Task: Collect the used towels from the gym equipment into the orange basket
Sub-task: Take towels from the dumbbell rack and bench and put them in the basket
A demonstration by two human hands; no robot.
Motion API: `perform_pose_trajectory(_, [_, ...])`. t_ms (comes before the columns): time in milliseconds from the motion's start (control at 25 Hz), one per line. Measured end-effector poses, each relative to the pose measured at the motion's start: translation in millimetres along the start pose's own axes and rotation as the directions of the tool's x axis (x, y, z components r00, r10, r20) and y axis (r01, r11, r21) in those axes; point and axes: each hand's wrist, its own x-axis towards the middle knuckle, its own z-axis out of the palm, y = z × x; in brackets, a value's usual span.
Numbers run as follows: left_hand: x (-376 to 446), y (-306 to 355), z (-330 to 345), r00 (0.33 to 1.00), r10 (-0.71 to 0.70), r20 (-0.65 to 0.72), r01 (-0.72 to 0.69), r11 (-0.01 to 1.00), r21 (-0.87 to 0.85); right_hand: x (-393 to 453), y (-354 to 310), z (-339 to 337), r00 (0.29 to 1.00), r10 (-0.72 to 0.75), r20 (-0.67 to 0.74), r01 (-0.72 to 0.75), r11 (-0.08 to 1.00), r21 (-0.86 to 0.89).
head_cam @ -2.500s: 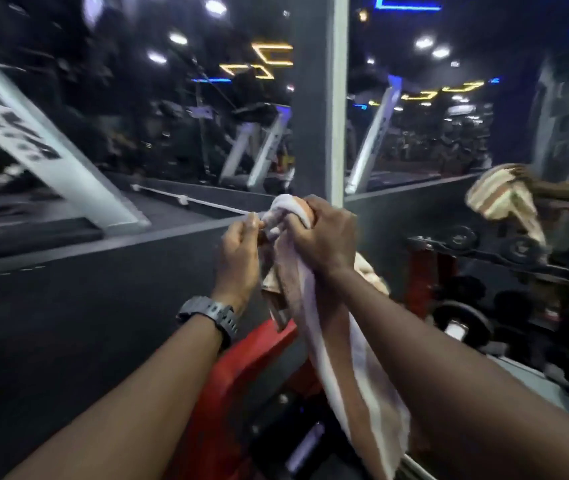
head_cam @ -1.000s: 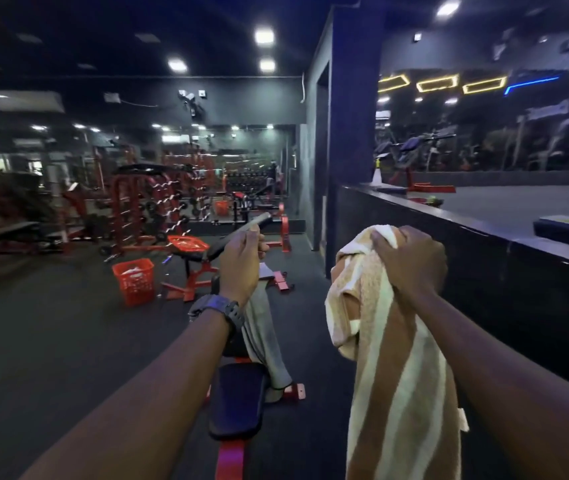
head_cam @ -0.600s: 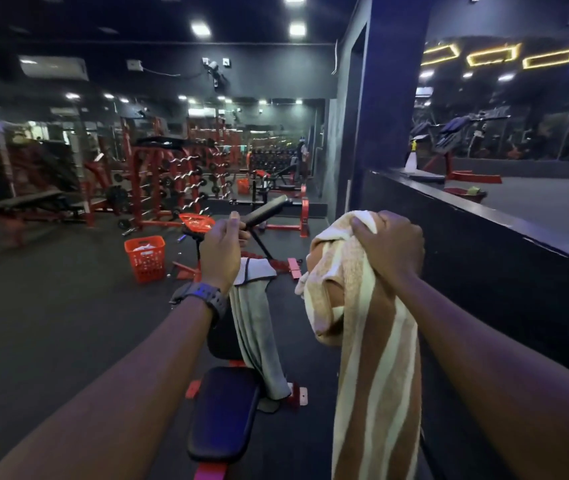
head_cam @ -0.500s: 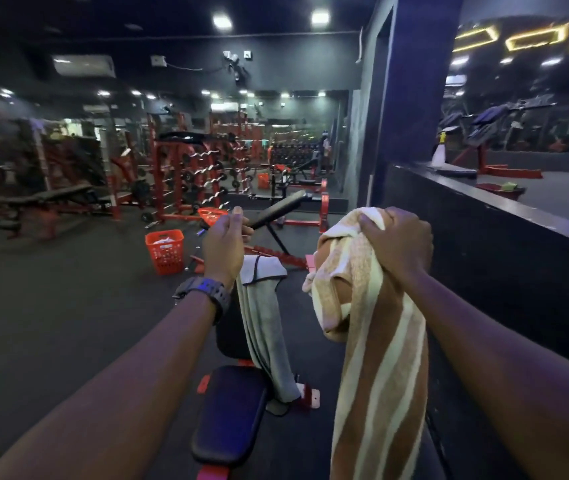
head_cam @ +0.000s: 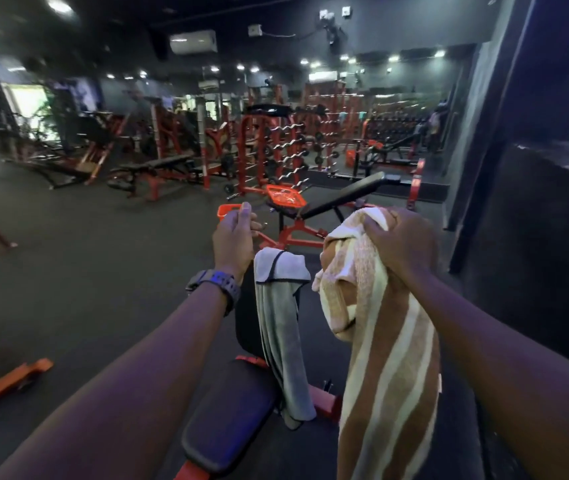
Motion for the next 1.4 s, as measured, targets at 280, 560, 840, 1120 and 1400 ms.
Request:
perform_pose_trajectory(280, [86,-77,79,0.991,-0.057,-0.118,0.058,0.998,0.006,89,81,109,0.991,-0.039,0.125,0.039,0.999,0.006])
perform_pose_trajectory(560, [179,-136,148,0.978,-0.128,-0.165,0.133,0.991,0.021,164,125,224,0.961,-0.086,0.262,0.087,0.996,0.008])
perform_pose_trajectory(840, [232,-236,178,0.921,-0.243,-0.305,0.368,0.802,0.471,217,150,357,0.903,-0.226,0.366,0.179,0.971,0.156])
perform_pose_trajectory(1120, [227,-306,248,0.700,-0.437,-0.564,0.712,0.378,0.591,264,168,459,0.808,-0.322,0.494,0.181,0.932,0.313])
perform_pose_trajectory(1400, [289,-272,230,0.754,-0.147,-0.640,0.623,0.466,0.628,311,161,507,0.785,-0.379,0.491,0.176,0.895,0.411])
